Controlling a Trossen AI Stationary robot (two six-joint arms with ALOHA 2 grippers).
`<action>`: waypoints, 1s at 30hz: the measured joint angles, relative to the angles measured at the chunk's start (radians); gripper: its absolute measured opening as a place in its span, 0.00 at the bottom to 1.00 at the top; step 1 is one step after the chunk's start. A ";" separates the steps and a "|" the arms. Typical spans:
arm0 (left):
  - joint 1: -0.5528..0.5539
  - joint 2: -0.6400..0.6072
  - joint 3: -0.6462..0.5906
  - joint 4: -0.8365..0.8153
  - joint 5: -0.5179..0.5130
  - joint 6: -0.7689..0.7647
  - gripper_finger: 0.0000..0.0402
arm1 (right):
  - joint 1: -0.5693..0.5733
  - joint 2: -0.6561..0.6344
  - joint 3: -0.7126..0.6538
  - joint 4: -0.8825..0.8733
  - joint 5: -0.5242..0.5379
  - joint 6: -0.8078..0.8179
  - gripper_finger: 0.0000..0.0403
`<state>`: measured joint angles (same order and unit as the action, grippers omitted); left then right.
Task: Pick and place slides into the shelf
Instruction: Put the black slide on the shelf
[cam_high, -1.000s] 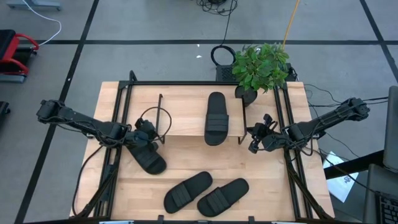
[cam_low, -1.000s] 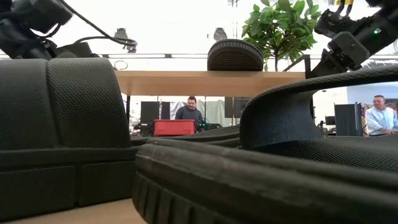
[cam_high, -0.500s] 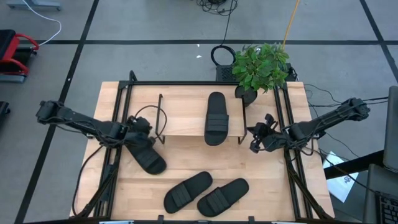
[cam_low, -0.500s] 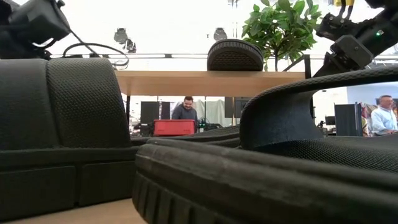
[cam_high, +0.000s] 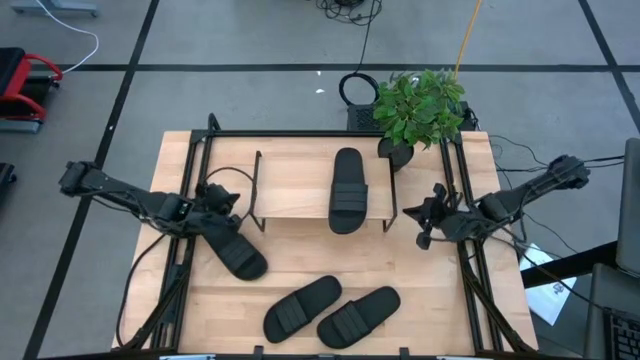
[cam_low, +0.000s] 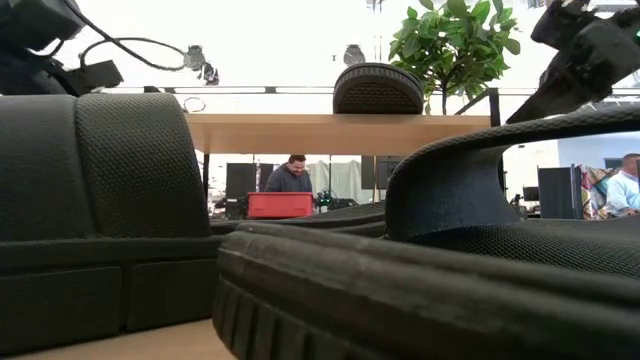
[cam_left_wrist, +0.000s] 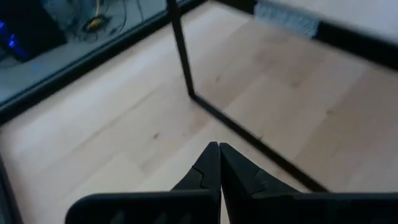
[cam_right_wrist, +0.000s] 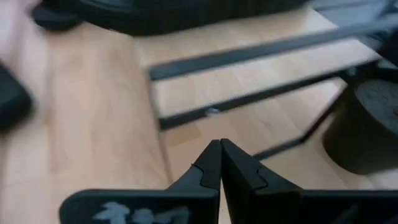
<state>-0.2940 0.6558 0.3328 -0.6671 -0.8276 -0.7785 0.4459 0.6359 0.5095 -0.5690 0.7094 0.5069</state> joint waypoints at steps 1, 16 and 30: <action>-0.013 -0.012 0.000 0.003 -0.016 0.005 0.00 | 0.018 -0.006 0.000 0.009 0.004 -0.008 0.00; -0.238 -0.036 -0.128 -0.031 -0.156 -0.277 0.00 | 0.271 0.004 0.000 0.331 0.047 -0.291 0.00; -0.349 -0.042 -0.129 -0.011 -0.275 -0.271 0.00 | 0.293 0.296 0.012 0.802 -0.106 -0.774 0.00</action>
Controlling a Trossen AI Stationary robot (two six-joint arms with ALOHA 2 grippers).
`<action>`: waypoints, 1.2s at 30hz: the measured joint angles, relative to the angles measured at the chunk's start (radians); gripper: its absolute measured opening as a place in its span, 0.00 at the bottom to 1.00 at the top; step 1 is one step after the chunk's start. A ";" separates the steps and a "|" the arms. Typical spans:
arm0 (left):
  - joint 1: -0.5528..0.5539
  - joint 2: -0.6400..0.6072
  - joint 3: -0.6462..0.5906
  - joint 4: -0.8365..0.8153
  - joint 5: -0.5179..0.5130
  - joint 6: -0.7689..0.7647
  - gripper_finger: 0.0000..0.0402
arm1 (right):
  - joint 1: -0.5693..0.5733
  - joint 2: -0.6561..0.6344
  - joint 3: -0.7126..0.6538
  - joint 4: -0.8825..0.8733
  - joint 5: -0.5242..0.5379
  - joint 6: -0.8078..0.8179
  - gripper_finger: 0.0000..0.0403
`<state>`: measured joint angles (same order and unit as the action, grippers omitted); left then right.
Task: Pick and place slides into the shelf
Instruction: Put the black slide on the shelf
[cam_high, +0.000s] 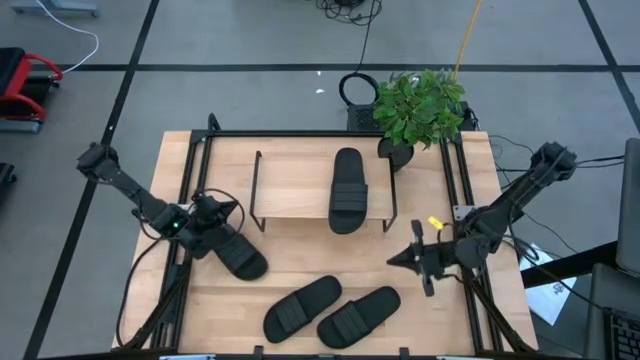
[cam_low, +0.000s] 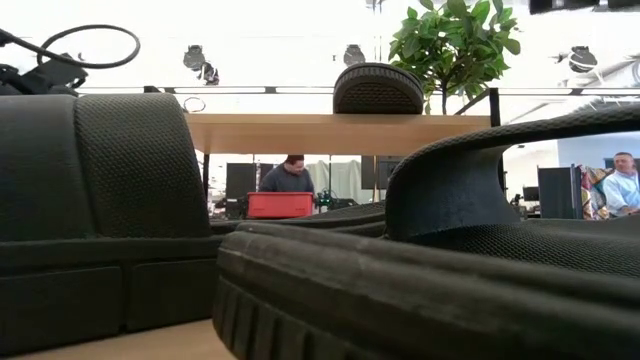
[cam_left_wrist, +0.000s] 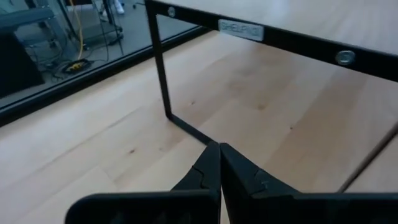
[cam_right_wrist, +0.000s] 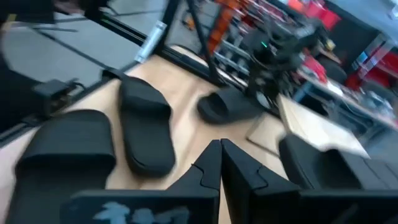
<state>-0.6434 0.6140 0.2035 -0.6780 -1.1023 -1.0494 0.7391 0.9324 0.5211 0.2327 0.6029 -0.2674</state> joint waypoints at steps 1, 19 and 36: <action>-0.006 0.000 0.000 0.000 0.000 0.007 0.01 | 0.000 0.016 0.010 0.011 -0.010 -0.020 0.00; -0.072 0.000 0.172 -0.001 0.321 0.126 0.03 | 0.000 0.031 0.043 -0.057 0.077 0.020 0.00; -0.070 0.001 0.294 -0.094 0.621 0.046 0.25 | 0.000 0.031 0.043 -0.096 0.074 0.050 0.00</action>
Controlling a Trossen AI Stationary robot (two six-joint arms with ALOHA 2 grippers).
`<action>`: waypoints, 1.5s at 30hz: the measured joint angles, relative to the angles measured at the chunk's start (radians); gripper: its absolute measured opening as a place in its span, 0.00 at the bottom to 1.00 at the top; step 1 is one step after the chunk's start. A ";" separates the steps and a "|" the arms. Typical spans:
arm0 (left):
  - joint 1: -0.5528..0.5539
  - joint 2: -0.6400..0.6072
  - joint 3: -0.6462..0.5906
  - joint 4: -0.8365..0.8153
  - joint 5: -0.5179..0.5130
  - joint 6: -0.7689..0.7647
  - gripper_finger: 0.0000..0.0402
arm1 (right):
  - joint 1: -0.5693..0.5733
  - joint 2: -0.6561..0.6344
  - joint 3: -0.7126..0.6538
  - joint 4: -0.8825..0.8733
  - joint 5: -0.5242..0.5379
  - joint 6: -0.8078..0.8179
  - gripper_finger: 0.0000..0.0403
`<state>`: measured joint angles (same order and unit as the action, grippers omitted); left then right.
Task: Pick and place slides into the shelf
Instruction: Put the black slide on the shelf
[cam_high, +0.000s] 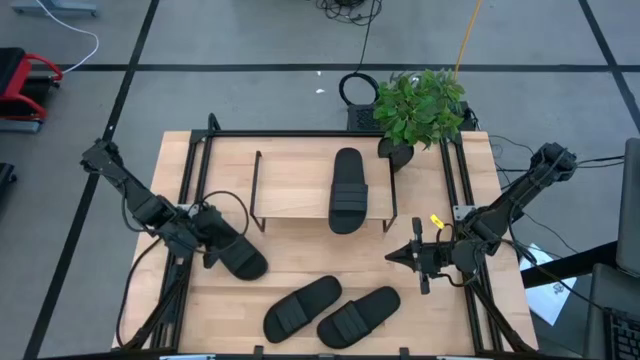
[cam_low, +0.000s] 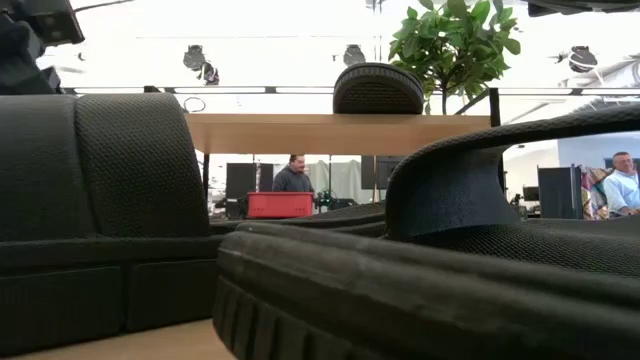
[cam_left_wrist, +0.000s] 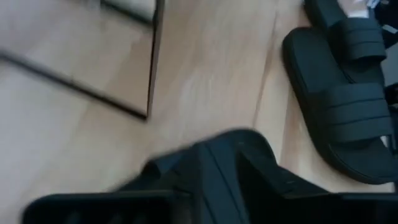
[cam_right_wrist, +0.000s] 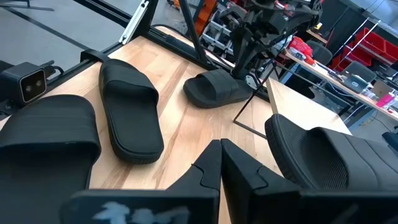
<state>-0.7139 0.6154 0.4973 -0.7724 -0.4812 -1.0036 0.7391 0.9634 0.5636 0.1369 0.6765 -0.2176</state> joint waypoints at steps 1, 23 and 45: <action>0.000 0.000 0.000 -0.009 0.016 -0.042 0.30 | 0.000 0.000 0.000 0.000 0.000 0.000 0.00; 0.041 0.021 0.000 -0.143 0.153 -0.381 0.90 | 0.000 0.000 0.000 0.001 -0.001 0.015 0.00; 0.114 0.302 0.000 0.112 0.280 -0.278 0.79 | 0.000 0.000 0.000 0.001 -0.001 0.015 0.00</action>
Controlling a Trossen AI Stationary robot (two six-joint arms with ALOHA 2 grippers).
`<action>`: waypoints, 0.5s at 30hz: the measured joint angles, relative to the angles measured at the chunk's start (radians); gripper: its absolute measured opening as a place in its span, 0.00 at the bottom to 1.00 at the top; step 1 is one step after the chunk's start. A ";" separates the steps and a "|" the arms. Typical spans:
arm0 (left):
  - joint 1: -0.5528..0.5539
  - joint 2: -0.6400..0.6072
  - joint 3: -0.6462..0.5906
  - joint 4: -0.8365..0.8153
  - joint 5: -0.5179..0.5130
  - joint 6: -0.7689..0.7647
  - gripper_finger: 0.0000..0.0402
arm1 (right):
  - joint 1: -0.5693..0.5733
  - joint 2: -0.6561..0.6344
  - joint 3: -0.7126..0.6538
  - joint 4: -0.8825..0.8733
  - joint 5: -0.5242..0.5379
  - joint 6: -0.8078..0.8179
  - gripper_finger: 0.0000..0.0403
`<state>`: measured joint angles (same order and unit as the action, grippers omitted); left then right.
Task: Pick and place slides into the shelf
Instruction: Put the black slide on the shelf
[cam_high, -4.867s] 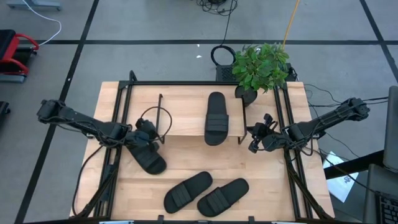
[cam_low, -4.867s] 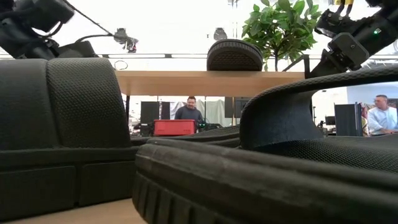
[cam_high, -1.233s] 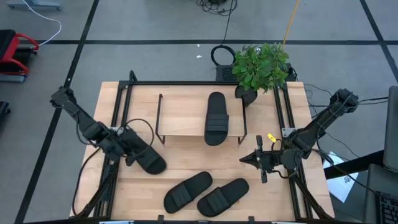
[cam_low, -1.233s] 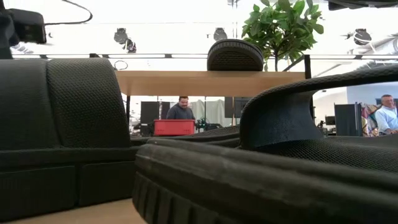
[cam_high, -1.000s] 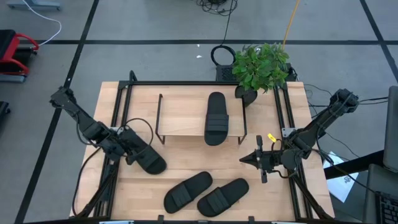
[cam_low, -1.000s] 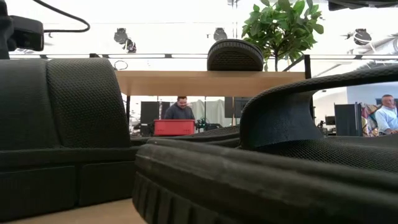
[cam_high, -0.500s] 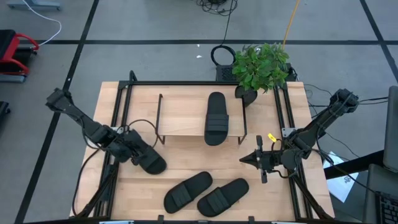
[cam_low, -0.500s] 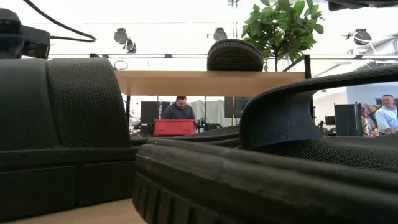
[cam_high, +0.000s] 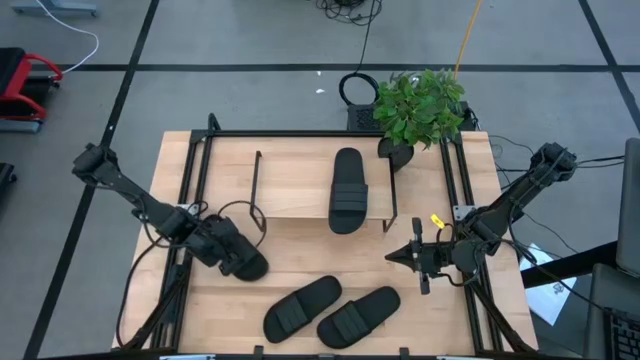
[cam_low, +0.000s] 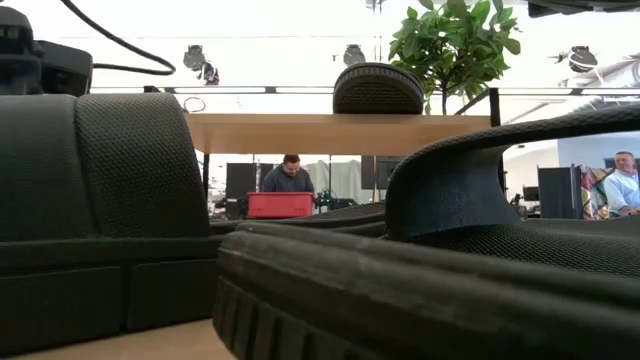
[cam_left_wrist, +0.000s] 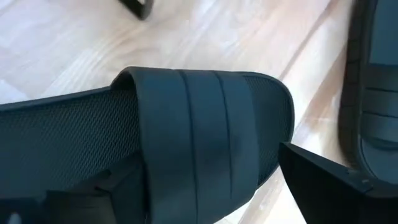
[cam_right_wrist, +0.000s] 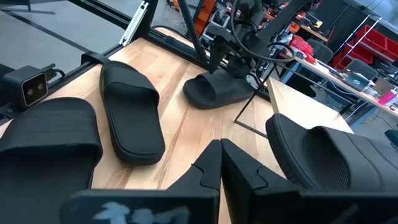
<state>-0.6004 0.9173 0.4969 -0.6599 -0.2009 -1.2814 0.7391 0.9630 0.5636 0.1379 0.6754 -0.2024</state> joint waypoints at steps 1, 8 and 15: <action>0.001 0.006 0.000 0.014 0.008 0.010 0.77 | 0.000 0.000 0.000 0.000 0.000 0.000 0.00; 0.002 0.040 0.000 0.015 0.042 0.036 0.46 | 0.001 0.000 0.000 0.000 0.000 0.000 0.00; 0.002 0.049 0.002 0.046 0.053 0.095 0.04 | 0.001 0.000 0.000 0.000 0.000 0.007 0.00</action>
<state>-0.5985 0.9661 0.4992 -0.6140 -0.1481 -1.1863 0.7399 0.9630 0.5636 0.1382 0.6750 -0.1952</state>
